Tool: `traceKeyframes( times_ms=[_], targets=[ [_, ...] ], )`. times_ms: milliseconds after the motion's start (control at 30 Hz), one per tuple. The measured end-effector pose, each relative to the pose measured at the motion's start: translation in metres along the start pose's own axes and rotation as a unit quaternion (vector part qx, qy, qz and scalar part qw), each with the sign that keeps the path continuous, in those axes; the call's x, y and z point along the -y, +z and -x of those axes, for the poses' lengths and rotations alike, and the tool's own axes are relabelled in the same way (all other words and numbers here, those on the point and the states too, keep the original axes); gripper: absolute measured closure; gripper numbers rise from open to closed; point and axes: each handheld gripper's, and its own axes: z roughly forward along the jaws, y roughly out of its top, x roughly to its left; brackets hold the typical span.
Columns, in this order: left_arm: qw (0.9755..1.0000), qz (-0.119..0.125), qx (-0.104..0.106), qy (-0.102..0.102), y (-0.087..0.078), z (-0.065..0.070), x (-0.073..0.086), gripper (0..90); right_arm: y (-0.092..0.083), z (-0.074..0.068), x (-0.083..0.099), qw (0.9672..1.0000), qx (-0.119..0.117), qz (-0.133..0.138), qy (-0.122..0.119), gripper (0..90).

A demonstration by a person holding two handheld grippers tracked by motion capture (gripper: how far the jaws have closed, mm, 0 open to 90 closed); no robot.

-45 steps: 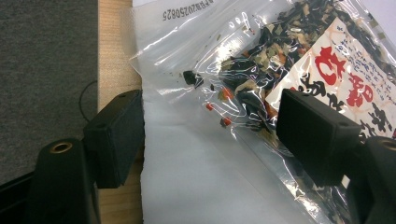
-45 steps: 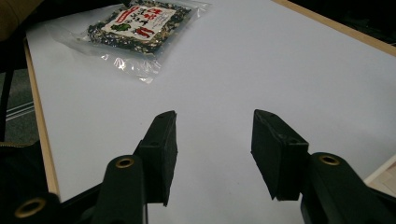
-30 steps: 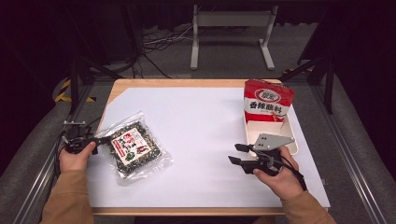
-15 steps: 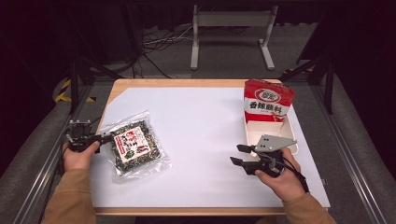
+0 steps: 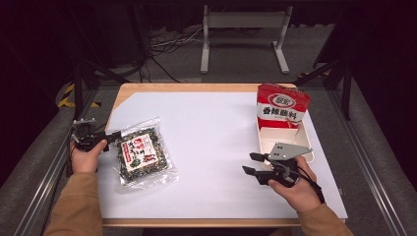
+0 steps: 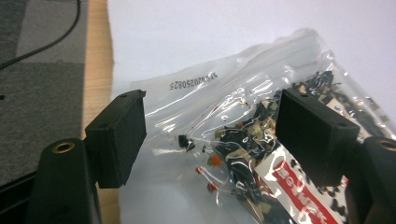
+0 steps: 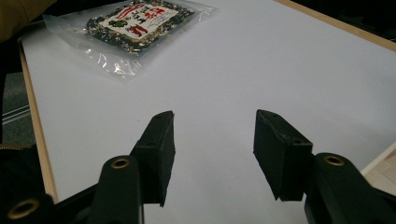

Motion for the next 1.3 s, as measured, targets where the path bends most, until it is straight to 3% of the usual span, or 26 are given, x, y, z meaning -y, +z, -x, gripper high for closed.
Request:
traceKeyframes(
  times_ms=[33, 100, 167, 233, 433, 500, 533, 600, 800, 933, 967, 1067, 1133, 1300],
  targets=[
    [0.9999, -0.009, -0.005, 0.009, 0.003, 0.0, -0.003, 22.7, 0.001, 0.0, 0.0, 1.0, 0.0, -0.001, 0.0, 48.2],
    [1.0, 0.006, 0.004, 0.002, 0.005, 0.0, -0.005, 22.1, 0.002, -0.001, 0.001, 1.0, 0.0, -0.004, 0.001, 47.9],
    [0.9998, -0.003, 0.01, -0.014, 0.009, -0.001, -0.005, 21.6, 0.002, -0.001, 0.002, 1.0, 0.0, -0.006, 0.003, 47.8],
    [0.9999, -0.007, 0.009, -0.013, 0.011, -0.002, -0.005, 20.2, 0.002, -0.002, 0.003, 1.0, 0.0, -0.007, 0.003, 47.7],
    [0.9999, -0.01, -0.002, -0.006, 0.015, -0.005, -0.004, 20.8, 0.0, -0.003, 0.006, 1.0, 0.001, -0.007, 0.005, 47.3],
    [0.9999, -0.009, -0.014, -0.003, 0.015, -0.006, -0.004, 20.5, 0.0, -0.003, 0.006, 1.0, 0.001, -0.008, 0.005, 47.3],
    [0.9997, -0.009, -0.023, -0.008, 0.014, -0.006, -0.004, 19.6, 0.0, -0.004, 0.006, 1.0, 0.0, -0.008, 0.004, 47.2],
    [0.9997, -0.009, -0.02, -0.01, 0.013, -0.011, -0.003, 18.9, 0.001, -0.004, 0.007, 0.9999, 0.0, -0.009, 0.004, 47.1],
    [0.9998, 0.001, -0.013, 0.018, 0.016, -0.005, -0.003, 24.8, 0.004, -0.004, 0.008, 0.9999, -0.004, -0.014, 0.004, 46.9],
    [0.9988, 0.001, -0.029, 0.039, 0.012, 0.0, -0.003, 28.3, 0.004, -0.005, 0.008, 0.9999, -0.004, -0.013, 0.004, 46.6],
    [0.9985, -0.005, -0.03, 0.045, 0.01, 0.001, -0.003, 33.2, 0.004, -0.005, 0.009, 0.9999, -0.004, -0.013, 0.005, 46.6],
    [0.9986, -0.014, -0.012, 0.049, 0.011, 0.002, -0.002, 34.4, 0.004, -0.005, 0.009, 0.9999, -0.005, -0.013, 0.005, 46.6],
    [0.9992, -0.019, 0.009, 0.035, 0.014, 0.001, -0.001, 34.4, 0.005, -0.005, 0.009, 0.9999, -0.005, -0.013, 0.004, 46.6],
    [0.9989, -0.024, 0.017, 0.035, 0.018, 0.008, -0.001, 34.3, 0.005, -0.005, 0.008, 0.9999, -0.005, -0.013, 0.004, 46.5]
  ],
)
